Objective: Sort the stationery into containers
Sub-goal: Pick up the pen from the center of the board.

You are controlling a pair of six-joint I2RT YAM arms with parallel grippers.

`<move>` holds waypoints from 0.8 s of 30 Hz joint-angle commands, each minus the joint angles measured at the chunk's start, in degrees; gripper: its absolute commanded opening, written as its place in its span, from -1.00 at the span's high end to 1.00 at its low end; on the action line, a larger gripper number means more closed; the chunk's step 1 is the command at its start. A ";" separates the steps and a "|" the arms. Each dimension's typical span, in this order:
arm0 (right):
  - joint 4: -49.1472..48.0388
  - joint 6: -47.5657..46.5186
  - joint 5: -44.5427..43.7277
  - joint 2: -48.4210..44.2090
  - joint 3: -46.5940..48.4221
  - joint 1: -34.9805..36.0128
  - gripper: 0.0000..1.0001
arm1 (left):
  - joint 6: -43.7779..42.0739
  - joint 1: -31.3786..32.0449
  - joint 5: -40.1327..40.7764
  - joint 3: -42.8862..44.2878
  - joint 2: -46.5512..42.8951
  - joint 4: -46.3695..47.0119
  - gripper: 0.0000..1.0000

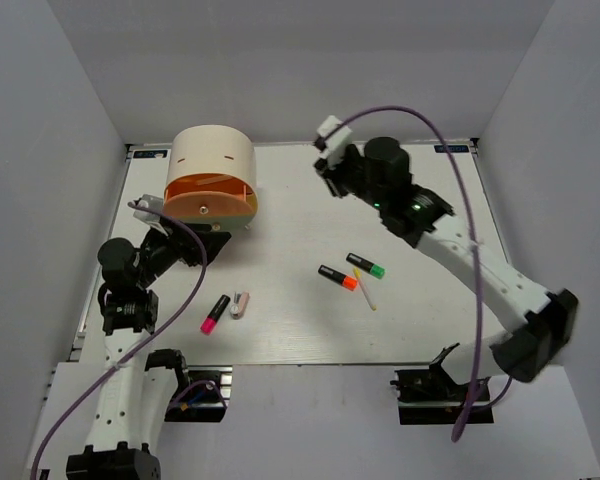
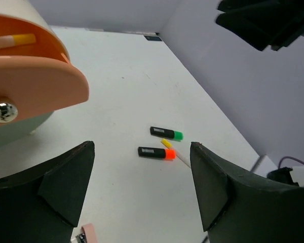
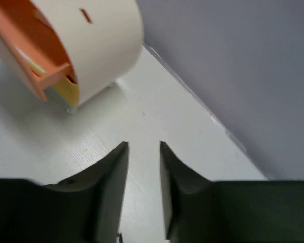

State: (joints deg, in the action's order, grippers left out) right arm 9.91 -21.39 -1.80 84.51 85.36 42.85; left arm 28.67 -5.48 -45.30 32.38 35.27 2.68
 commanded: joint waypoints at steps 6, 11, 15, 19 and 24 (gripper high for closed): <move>5.29 10.30 -4.88 -21.39 -23.91 -8.04 -0.20 | 6.58 4.58 -4.80 4.60 4.28 0.85 -0.70; 8.44 12.77 -1.89 -25.45 -28.58 -11.38 -0.25 | 6.58 9.16 -1.56 9.45 6.74 -7.14 -0.70; 8.46 15.23 -1.71 -24.48 -28.67 -13.67 -0.25 | 6.05 15.39 2.40 10.59 12.27 -9.00 -0.68; 7.05 17.16 -2.67 -24.04 -29.46 -15.43 -0.28 | 4.04 28.80 12.14 13.05 20.44 -10.32 -0.68; 7.84 17.87 -5.49 -25.53 -28.59 -17.80 -0.31 | 1.92 43.51 25.57 21.57 32.48 -14.36 -0.68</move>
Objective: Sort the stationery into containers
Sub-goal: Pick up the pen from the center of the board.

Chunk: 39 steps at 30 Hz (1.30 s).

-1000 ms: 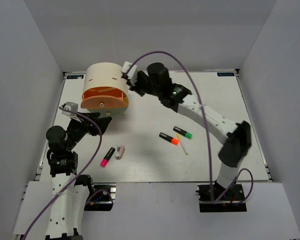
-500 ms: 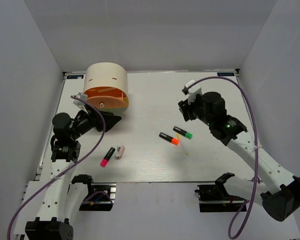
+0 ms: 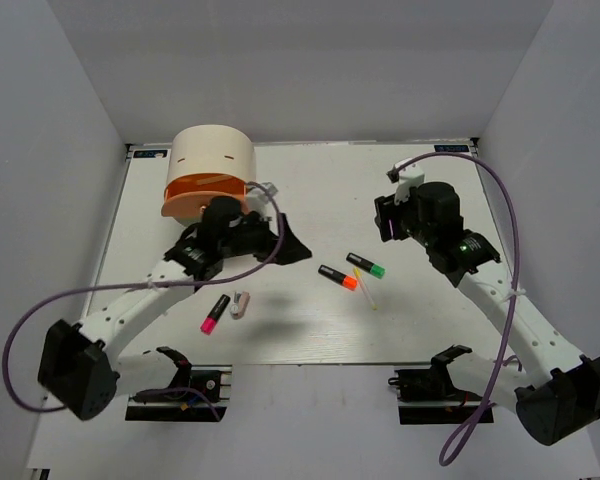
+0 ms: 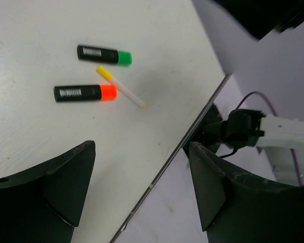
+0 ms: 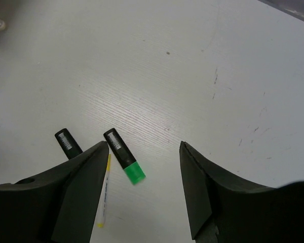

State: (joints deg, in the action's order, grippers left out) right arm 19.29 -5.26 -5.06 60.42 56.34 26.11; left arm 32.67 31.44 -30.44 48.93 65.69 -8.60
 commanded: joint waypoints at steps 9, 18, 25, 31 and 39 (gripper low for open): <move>-4.69 2.18 -9.09 -6.72 -1.93 -4.66 0.66 | 3.96 25.06 34.89 19.18 24.97 -11.70 -0.16; -6.90 2.44 -12.17 -11.38 -4.48 -6.68 0.74 | 18.54 30.95 42.12 35.51 40.47 -19.34 0.20; -8.04 2.36 -13.13 -14.28 -5.71 -6.68 0.61 | 27.34 32.72 42.82 40.80 47.42 -20.32 0.01; -8.65 2.18 -13.05 -16.39 -6.59 -6.68 0.58 | 30.70 33.24 44.67 53.45 56.20 -33.04 0.01; -8.83 2.09 -12.61 -17.09 -7.03 -6.77 0.58 | 33.08 33.25 46.52 54.87 58.23 -37.18 0.04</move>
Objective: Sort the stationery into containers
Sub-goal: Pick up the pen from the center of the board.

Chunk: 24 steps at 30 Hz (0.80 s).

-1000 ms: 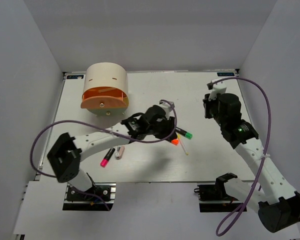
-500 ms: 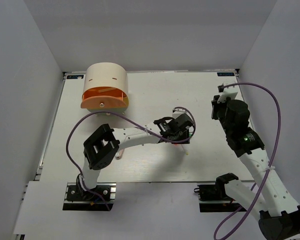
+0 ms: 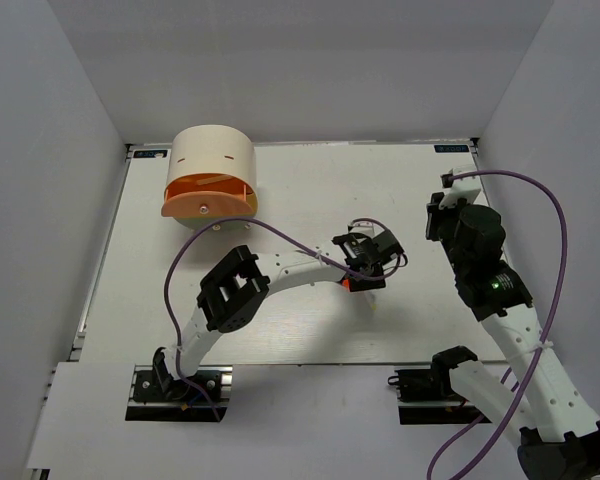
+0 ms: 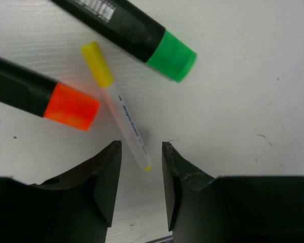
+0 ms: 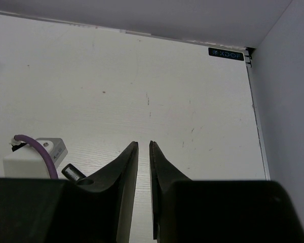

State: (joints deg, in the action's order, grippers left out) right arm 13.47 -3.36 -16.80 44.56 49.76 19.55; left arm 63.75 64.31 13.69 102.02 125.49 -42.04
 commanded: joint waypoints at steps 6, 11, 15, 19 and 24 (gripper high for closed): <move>-3.28 0.19 -0.87 -1.14 -0.45 0.05 0.56 | 2.00 0.37 3.01 0.46 -1.57 -3.57 0.04; -3.45 0.19 -0.69 -1.75 -0.80 0.05 0.56 | 2.52 0.37 1.87 3.09 1.94 -4.10 0.06; -3.54 0.19 -0.78 -1.84 -0.80 -0.13 0.56 | 2.52 0.37 1.25 4.59 3.18 -3.49 0.06; -3.80 0.02 -0.52 -2.28 -1.15 0.05 0.56 | 2.52 -0.15 0.64 7.58 5.63 -5.94 0.06; -4.07 -0.07 -0.52 -2.72 -1.42 -0.04 0.56 | 3.67 -0.68 0.63 8.11 6.26 -8.85 0.09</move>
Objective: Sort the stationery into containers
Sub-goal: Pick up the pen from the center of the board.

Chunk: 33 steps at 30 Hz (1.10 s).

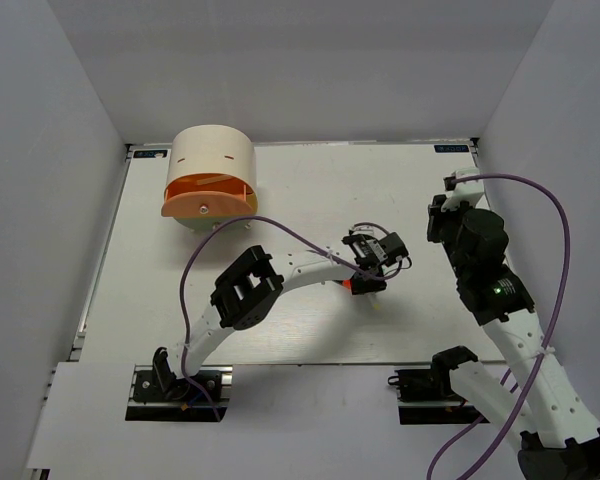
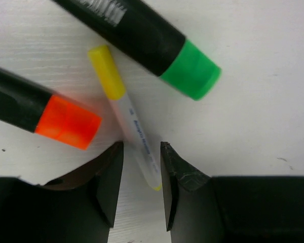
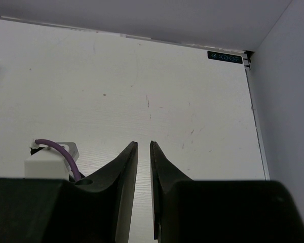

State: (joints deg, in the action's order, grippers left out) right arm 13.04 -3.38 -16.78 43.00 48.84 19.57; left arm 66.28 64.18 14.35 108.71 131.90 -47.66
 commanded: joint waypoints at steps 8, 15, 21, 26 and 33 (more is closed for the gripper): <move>-3.81 0.04 -0.10 -2.22 -0.76 0.11 0.56 | 1.13 -0.55 1.82 1.42 0.38 -13.15 0.09; -3.72 0.30 0.60 -3.36 -1.03 0.03 0.56 | 1.13 -0.55 3.49 0.10 -0.15 -17.55 0.09; -3.72 0.48 1.04 -3.89 -1.12 0.11 0.56 | -4.40 -0.55 4.55 1.59 1.51 -17.56 0.09; -3.98 0.48 0.87 -4.42 -1.55 0.03 0.56 | -11.87 -0.55 5.69 7.83 5.82 -18.08 0.09; -4.07 0.39 0.87 -4.60 -1.73 0.29 0.56 | -19.87 -0.55 2.27 3.81 6.01 -13.87 0.09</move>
State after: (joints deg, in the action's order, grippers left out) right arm 11.84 -3.36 -15.92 38.98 47.00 19.59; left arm 50.70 63.83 17.21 116.11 136.05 -63.72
